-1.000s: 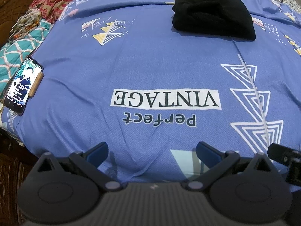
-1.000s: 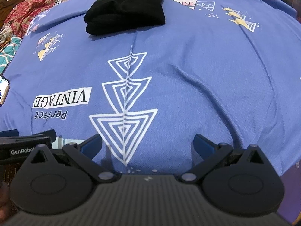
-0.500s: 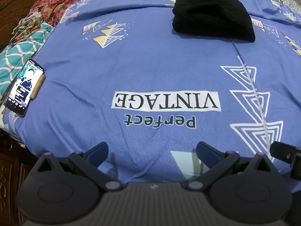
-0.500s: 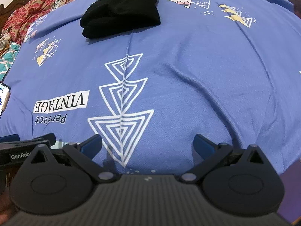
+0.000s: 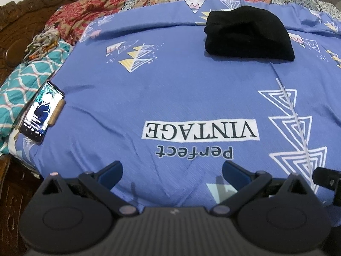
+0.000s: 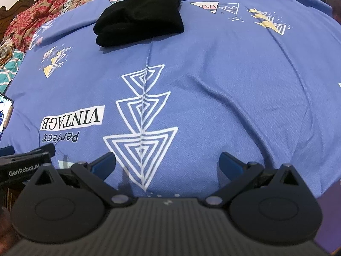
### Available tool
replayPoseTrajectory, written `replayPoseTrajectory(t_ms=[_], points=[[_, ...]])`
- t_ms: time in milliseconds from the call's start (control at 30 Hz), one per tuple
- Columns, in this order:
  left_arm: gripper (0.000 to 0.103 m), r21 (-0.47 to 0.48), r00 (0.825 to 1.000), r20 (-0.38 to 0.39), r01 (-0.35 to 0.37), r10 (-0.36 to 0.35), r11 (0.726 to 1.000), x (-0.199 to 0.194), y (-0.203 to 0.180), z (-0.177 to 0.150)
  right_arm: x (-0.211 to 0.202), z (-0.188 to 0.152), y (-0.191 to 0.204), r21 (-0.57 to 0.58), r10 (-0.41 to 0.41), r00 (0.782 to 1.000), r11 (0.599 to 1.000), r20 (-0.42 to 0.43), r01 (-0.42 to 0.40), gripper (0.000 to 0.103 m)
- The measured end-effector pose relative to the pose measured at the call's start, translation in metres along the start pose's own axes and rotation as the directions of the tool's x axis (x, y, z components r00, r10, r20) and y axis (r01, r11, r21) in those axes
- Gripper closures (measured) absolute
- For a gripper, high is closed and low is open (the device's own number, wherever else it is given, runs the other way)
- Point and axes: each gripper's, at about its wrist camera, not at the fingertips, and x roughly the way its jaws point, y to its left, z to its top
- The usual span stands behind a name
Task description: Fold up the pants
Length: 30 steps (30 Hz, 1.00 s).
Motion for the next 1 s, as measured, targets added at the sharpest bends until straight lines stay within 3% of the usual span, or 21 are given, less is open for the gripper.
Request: replayPoseTrajectory(t_ms=[400,700,1000], points=[[0.0,0.017,1.0,0.02,-0.009,0.009,1.0,-0.004,-0.003,-0.001,-0.002,0.0,-0.001,0.01,0.005,1.0,1.0,0.008,-0.005,0.0],[0.0,0.008,0.995,0.101,-0.001,0.0,1.0,-0.018,-0.002,0.002,-0.004,0.0,-0.004,0.022,0.01,1.0,1.0,0.017,-0.011,0.0],[0.0,0.018,0.995,0.098,0.016,-0.018,1.0,-0.018,-0.004,0.003,-0.004,0.0,-0.004,0.023,0.01,1.0,1.0,0.019,-0.011,0.0]])
